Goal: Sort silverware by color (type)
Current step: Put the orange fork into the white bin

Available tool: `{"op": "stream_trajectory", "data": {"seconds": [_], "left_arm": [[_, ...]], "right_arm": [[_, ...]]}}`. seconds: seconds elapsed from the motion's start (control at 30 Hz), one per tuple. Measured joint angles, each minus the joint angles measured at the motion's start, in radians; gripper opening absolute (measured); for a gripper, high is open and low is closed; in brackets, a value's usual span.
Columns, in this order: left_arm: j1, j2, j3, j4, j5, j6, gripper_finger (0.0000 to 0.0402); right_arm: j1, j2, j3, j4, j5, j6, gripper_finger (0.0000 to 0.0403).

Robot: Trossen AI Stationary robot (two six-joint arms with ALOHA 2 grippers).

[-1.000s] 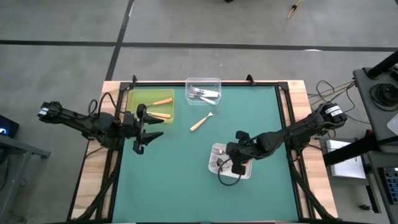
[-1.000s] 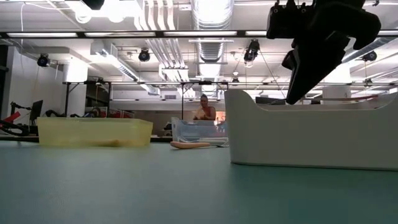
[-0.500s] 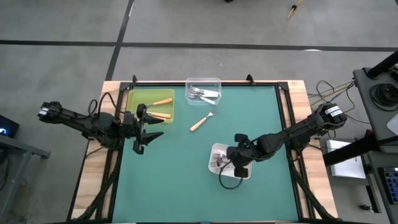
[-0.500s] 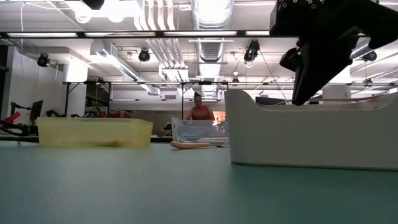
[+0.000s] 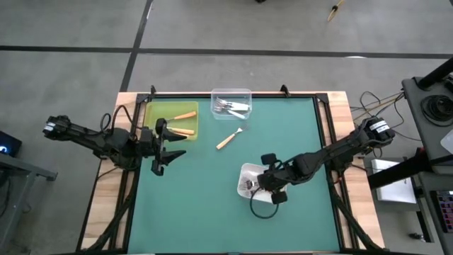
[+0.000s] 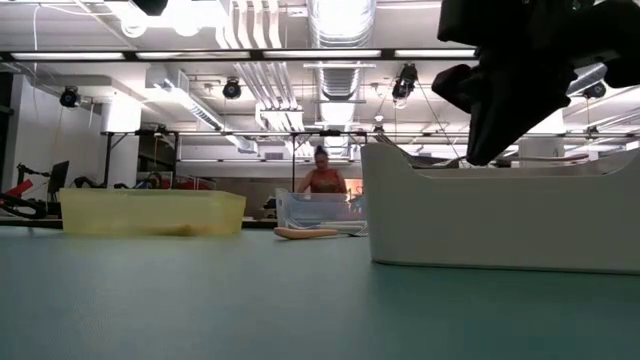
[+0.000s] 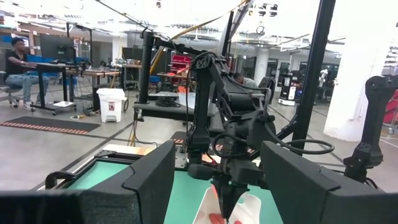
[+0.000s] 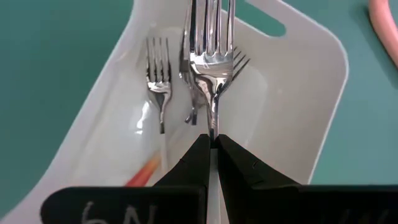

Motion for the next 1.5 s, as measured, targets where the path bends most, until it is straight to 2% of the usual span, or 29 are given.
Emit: {"op": "stream_trajectory", "data": {"seconds": [0.73, 0.9, 1.13, 1.33, 1.5], "left_arm": [[0.0, 0.0, 0.0, -0.003, 0.0, 0.0, 0.0219], [0.0, 0.0, 0.0, -0.003, 0.0, 0.0, 0.0219], [0.0, 0.0, 0.0, -0.004, 0.0, 0.0, 0.0219], [0.0, 0.0, 0.0, -0.004, 0.0, 0.0, 0.0219], [0.0, 0.0, 0.0, -0.006, 0.0, 0.0, 0.0219]], "right_arm": [[-0.001, 0.0, 0.0, 0.001, 0.005, 0.036, 0.0016], [-0.001, 0.0, 0.0, 0.001, 0.048, 0.083, 0.0056], [-0.001, 0.0, 0.0, 0.0, 0.05, 0.087, 0.0113], [-0.001, 0.0, 0.0, 0.0, 0.05, 0.1, 0.0128], [-0.001, -0.015, 0.0, -0.001, 0.05, 0.129, 0.0123]]}}
